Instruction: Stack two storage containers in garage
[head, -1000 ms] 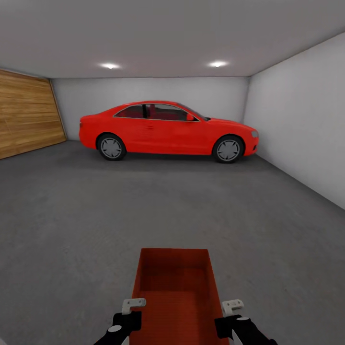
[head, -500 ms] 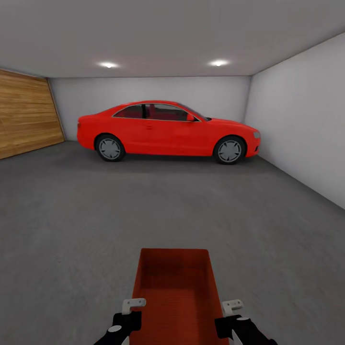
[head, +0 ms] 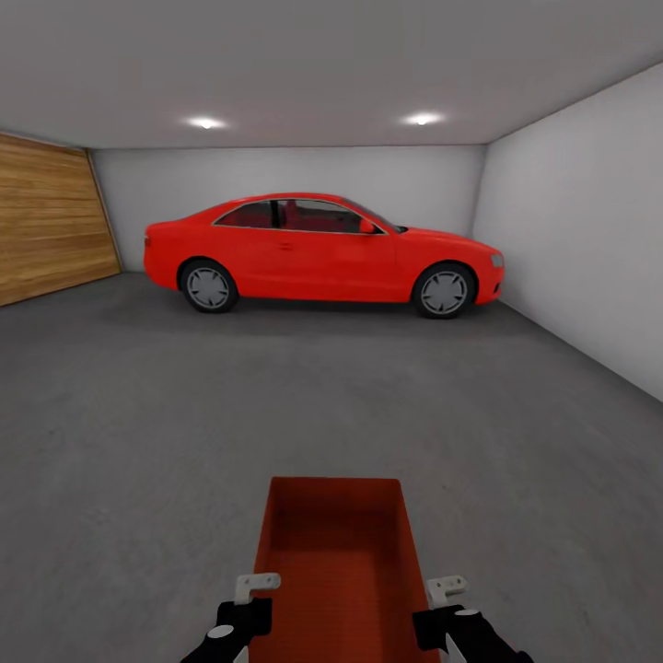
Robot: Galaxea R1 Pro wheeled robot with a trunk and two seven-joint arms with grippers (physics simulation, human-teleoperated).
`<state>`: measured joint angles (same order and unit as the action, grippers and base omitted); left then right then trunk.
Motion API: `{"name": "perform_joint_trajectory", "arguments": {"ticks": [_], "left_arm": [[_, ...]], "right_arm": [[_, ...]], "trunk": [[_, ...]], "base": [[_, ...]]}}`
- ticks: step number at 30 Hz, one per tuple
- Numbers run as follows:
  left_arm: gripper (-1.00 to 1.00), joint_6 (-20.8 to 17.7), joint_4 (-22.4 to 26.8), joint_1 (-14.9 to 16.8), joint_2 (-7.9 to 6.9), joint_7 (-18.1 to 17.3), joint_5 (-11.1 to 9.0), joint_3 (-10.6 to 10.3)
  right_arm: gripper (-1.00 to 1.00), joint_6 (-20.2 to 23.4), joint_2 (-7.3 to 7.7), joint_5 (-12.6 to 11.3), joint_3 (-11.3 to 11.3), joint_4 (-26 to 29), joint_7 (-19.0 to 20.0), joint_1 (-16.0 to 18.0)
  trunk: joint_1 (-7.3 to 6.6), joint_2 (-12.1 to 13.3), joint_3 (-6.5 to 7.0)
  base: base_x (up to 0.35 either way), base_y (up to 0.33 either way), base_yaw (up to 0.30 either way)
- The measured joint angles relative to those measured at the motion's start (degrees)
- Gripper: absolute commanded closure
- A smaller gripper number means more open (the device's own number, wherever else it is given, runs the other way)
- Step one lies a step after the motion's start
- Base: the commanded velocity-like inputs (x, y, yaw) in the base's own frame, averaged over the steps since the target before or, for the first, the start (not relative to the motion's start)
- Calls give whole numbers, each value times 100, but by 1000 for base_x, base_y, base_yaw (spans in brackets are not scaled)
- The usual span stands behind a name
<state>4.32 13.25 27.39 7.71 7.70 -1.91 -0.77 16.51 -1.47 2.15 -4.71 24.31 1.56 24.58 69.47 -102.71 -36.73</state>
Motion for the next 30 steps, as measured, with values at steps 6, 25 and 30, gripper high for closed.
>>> {"name": "perform_joint_trajectory", "arguments": {"ticks": [6,25,30], "left_arm": [[100,0,2,-1,1,0,3,3],[100,1,4,0,2,1,5,5],[100,1,4,-1,3,1,7,6]], "right_arm": [[100,0,1,-1,-2,2,0,0],[100,1,3,0,-1,6,1,-1],[100,1,3,-1,-2,6,1,-1]], "trunk": [[0,0,0],[0,0,0],[0,0,0]], "base": [[261,0,0],[261,0,0],[261,0,0]]}}
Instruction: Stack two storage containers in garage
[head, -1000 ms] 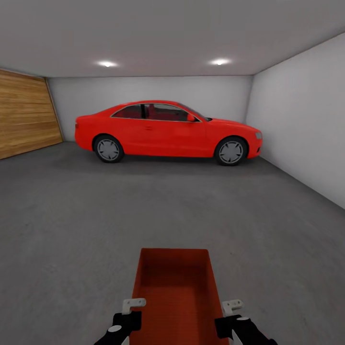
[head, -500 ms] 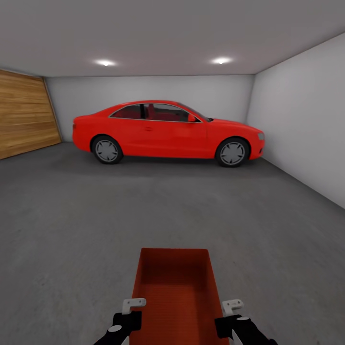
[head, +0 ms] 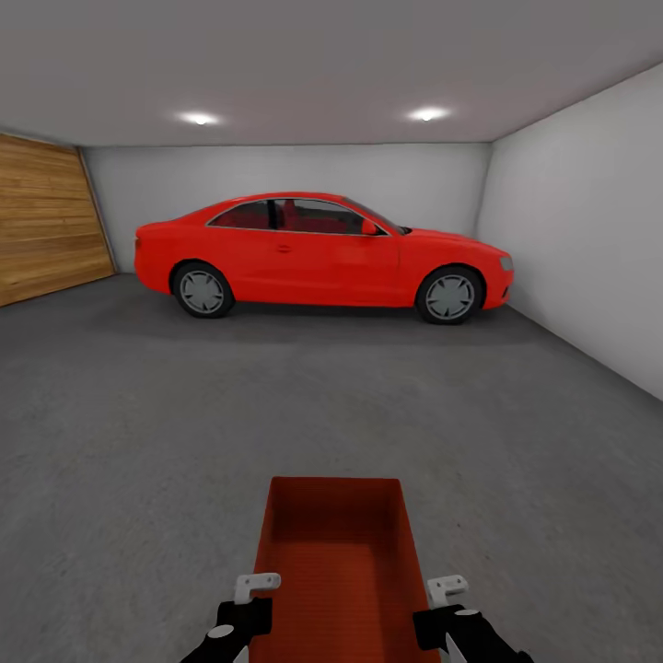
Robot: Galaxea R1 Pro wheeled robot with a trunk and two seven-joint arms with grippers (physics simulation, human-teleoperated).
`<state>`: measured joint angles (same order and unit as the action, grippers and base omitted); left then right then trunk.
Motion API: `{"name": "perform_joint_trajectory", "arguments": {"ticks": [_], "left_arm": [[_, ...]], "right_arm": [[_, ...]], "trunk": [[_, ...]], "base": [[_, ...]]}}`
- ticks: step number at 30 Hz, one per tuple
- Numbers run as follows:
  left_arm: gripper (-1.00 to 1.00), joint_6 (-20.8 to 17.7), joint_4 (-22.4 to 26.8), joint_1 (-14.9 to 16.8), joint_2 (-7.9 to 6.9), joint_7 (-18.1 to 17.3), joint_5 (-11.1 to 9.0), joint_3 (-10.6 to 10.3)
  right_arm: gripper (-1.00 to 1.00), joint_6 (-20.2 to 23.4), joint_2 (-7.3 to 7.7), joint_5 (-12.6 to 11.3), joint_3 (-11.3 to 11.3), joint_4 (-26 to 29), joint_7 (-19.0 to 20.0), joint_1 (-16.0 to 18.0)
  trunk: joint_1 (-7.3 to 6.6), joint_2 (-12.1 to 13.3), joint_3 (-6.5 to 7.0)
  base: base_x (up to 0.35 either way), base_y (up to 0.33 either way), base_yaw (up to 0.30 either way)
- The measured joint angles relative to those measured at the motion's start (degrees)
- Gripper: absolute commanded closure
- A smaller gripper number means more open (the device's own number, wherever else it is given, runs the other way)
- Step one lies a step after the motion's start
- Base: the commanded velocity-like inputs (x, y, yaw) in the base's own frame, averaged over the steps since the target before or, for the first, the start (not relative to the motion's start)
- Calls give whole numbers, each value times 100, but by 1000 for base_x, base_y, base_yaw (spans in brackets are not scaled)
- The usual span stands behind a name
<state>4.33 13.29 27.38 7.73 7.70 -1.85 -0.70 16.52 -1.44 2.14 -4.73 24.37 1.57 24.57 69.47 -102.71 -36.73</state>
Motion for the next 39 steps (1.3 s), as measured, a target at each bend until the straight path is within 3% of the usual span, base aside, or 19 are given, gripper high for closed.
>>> {"name": "perform_joint_trajectory", "arguments": {"ticks": [39], "left_arm": [[100,0,-3,1,0,0,-2,-2]], "right_arm": [[100,0,-1,0,3,-1,0,0]], "trunk": [[0,0,0]], "base": [[261,0,0]]}}
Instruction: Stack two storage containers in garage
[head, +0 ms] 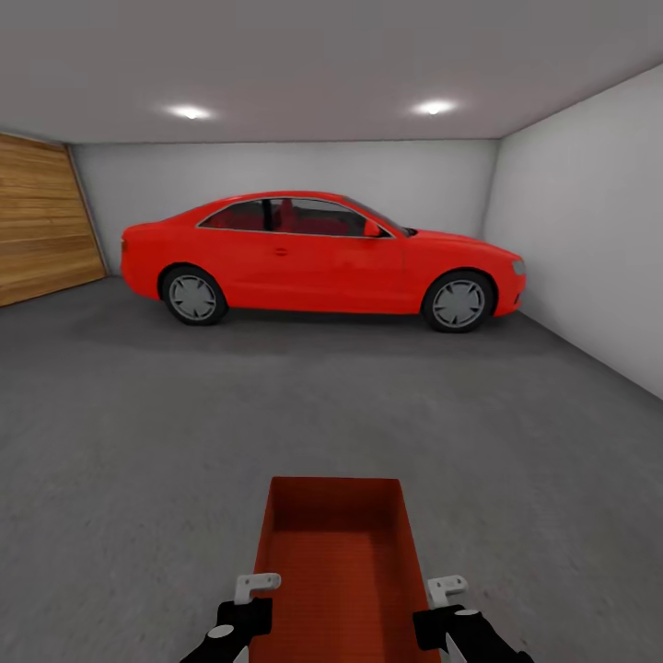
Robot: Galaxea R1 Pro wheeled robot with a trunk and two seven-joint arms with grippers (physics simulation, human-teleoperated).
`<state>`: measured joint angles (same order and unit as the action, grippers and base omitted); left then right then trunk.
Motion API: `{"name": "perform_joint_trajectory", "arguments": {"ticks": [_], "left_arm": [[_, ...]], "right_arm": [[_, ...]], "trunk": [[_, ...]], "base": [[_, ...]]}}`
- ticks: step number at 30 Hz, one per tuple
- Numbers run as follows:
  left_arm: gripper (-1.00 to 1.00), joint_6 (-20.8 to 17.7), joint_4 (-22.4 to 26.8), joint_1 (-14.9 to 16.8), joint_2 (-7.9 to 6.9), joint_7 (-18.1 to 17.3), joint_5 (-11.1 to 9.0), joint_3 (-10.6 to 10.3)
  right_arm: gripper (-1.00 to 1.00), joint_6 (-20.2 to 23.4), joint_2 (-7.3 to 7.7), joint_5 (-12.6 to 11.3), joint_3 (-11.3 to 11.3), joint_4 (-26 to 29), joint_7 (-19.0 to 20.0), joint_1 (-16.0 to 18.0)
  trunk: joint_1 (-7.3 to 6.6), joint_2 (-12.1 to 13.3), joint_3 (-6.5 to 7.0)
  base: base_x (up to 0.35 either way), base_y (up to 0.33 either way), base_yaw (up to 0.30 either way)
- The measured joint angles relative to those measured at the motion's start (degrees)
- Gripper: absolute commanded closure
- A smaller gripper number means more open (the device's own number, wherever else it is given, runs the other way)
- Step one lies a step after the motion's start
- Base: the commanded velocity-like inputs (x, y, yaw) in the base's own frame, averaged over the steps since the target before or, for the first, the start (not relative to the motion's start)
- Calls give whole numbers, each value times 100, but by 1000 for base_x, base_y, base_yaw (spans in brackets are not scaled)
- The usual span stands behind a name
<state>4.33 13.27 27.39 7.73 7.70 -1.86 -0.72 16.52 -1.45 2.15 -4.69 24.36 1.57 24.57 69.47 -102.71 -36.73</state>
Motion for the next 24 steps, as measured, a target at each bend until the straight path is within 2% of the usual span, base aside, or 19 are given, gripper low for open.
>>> {"name": "perform_joint_trajectory", "arguments": {"ticks": [24], "left_arm": [[100,0,2,0,3,1,0,2]], "right_arm": [[100,0,3,5,2,1,8,0]], "trunk": [[0,0,0]], "base": [[260,0,0]]}}
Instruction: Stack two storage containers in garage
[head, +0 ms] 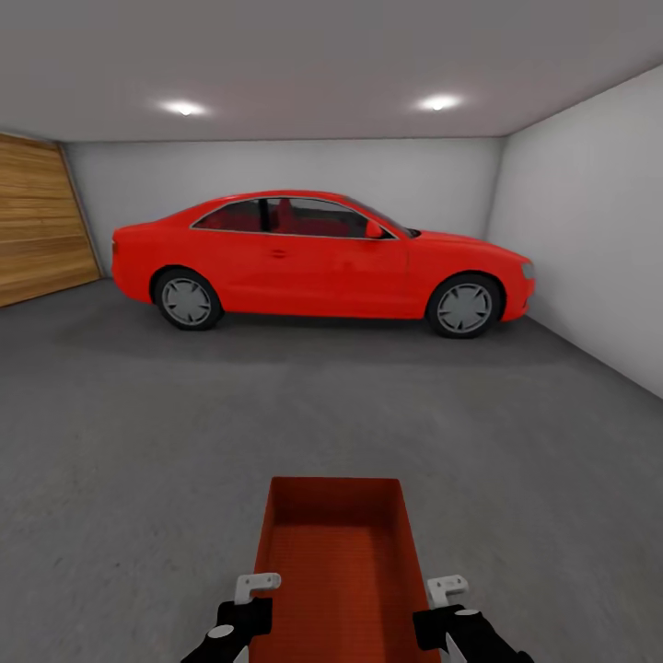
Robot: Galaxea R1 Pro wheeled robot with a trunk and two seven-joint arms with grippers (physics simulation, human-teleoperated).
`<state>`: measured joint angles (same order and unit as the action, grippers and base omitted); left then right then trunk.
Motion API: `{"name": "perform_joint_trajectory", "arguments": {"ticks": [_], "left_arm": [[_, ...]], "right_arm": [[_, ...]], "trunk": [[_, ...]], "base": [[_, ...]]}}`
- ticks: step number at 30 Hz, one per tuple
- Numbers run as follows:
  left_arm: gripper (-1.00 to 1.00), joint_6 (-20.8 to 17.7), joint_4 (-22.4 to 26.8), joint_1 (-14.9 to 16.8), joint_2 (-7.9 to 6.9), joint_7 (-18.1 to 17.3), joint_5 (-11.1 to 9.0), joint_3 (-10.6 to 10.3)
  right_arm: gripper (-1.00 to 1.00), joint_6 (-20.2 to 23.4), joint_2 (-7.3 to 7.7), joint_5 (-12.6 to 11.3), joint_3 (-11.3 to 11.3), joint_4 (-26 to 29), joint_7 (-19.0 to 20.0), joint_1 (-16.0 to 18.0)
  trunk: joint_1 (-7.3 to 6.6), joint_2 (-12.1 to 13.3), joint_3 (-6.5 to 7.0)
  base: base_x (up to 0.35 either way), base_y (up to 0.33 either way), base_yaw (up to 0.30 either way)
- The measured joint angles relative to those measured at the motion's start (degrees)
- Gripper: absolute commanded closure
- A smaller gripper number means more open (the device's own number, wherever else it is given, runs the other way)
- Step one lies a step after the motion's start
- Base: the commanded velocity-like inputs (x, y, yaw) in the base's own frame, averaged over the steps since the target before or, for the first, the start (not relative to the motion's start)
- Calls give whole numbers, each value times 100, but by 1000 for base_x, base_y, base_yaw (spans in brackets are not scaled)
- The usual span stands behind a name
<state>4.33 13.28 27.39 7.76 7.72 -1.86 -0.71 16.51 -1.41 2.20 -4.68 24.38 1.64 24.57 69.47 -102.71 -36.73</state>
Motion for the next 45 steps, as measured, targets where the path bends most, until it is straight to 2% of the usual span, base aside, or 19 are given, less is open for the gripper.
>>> {"name": "perform_joint_trajectory", "arguments": {"ticks": [10,36,45], "left_arm": [[100,0,2,-2,-1,0,-4,-2],[100,-1,2,0,-2,1,-15,-10],[100,0,-3,0,-2,-1,-19,-10]], "right_arm": [[100,2,-1,2,0,1,0,0],[100,9,-3,7,7,5,-1,1],[100,17,-2,9,2,10,-1,0]], "trunk": [[2,0,0],[3,0,0],[3,0,0]], "base": [[150,0,0],[4,0,0],[0,0,-194]]}}
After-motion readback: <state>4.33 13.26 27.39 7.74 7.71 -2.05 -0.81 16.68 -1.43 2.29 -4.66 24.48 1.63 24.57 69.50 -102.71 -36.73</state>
